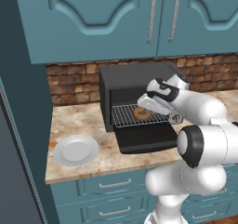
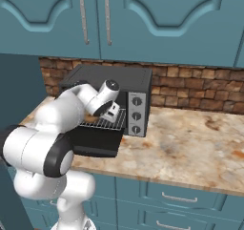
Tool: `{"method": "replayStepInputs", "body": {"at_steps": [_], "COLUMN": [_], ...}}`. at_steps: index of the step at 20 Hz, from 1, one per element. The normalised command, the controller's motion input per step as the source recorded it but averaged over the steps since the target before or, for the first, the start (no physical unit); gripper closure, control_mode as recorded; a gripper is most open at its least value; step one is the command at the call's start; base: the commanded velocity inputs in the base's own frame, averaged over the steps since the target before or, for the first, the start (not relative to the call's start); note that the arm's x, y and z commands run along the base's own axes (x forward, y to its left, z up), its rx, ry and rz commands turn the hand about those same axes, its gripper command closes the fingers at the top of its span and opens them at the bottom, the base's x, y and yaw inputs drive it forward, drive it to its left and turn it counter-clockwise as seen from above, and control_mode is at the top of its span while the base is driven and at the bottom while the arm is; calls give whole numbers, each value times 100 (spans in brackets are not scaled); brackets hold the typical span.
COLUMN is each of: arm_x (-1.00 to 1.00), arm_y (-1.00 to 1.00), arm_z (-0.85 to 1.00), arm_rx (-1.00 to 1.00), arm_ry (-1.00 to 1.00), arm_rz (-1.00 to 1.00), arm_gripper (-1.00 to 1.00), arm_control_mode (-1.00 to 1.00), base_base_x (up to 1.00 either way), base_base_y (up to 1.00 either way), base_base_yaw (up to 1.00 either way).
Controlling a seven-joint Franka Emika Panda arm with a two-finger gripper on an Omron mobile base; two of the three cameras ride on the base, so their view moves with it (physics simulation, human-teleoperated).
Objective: Pick up the bagel from the plate, place it on the toaster oven rack, close the door, and set the timer.
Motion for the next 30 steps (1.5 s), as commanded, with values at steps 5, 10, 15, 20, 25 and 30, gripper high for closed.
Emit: {"method": "replayStepInputs", "body": {"at_steps": [5,10,15,20,25,30], "arm_x": [20,0,0,-51,-98,-70], "arm_y": [0,0,-4,-14,-35,-5], "arm_z": [-18,-15,13,40,62,31], "arm_rx": [0,-1,0,0,0,-1], "arm_ry": [0,0,-2,-6,1,23], "arm_rz": [2,0,0,0,-2,-20], "arm_gripper": [100,-100,-100,-100,-100,-100], "arm_control_mode": [-100,-100,-100,-100,-100,-100], "base_base_x": [0,0,0,0,0,0], "base_base_y": [0,0,0,0,0,0], "base_base_yaw": [0,0,0,0,0,0]}}
